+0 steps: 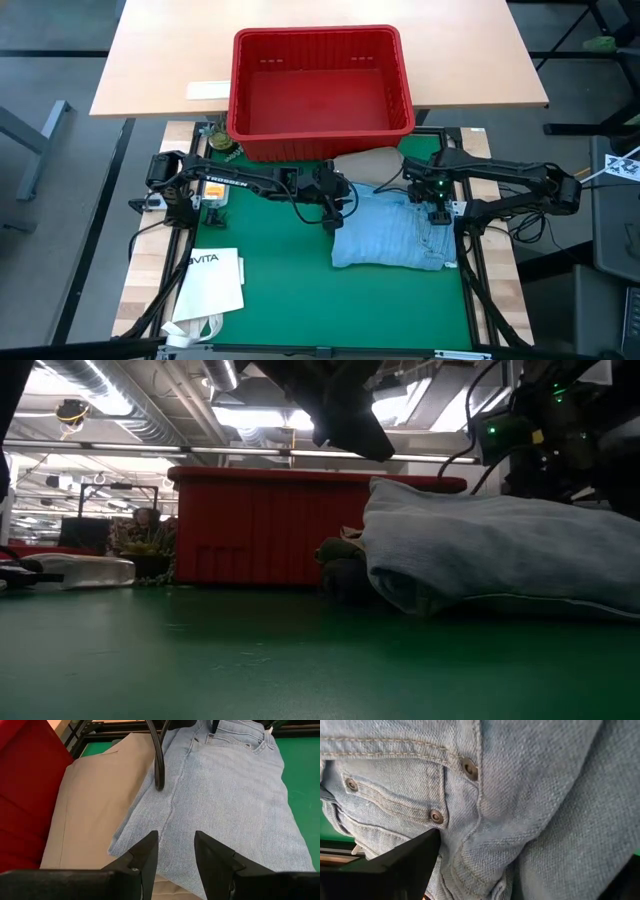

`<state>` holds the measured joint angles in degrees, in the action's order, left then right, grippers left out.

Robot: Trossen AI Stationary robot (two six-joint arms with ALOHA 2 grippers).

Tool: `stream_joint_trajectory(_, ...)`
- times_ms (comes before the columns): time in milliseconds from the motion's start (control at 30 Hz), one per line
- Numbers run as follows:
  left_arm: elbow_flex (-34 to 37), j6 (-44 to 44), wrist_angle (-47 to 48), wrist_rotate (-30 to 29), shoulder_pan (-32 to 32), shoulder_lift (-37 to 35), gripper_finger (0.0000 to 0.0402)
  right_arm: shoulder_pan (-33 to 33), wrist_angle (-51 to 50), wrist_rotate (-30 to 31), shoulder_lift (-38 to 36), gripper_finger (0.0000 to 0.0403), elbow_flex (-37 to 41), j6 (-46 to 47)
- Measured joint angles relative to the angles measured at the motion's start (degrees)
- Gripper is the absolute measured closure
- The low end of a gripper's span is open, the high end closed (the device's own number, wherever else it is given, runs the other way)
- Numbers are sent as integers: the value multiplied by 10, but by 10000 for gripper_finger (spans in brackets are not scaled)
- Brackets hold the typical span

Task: Fold Laundry from Bin
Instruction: Stack the light blue pants on top of the gray shorts

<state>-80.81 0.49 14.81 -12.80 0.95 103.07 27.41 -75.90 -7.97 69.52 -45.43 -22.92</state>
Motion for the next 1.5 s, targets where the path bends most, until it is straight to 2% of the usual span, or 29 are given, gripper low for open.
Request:
stream_joint_trajectory(200, 0, 0, 0, 0, 0, 0, 278, 0, 0, 2, 0, 40, 0, 3)
stream_joint_trajectory(333, 0, 0, 0, 0, 0, 0, 278, 0, 7, 3, 0, 68, 0, 39)
stream_joint_trajectory(900, 0, 3, 0, 0, 0, 0, 278, 0, 9, -3, 0, 266, 0, 32)
stream_joint_trajectory(1100, 0, -1, -3, 0, 0, 0, 278, 0, 4, -7, 0, 321, 0, 32)
stream_joint_trajectory(1233, 0, -2, -3, 0, 0, 0, 278, 0, -6, -30, 0, 339, 0, 31)
stream_joint_trajectory(1500, 0, -2, -3, 0, 0, 0, 278, 0, -27, -66, 0, 339, 0, 31)
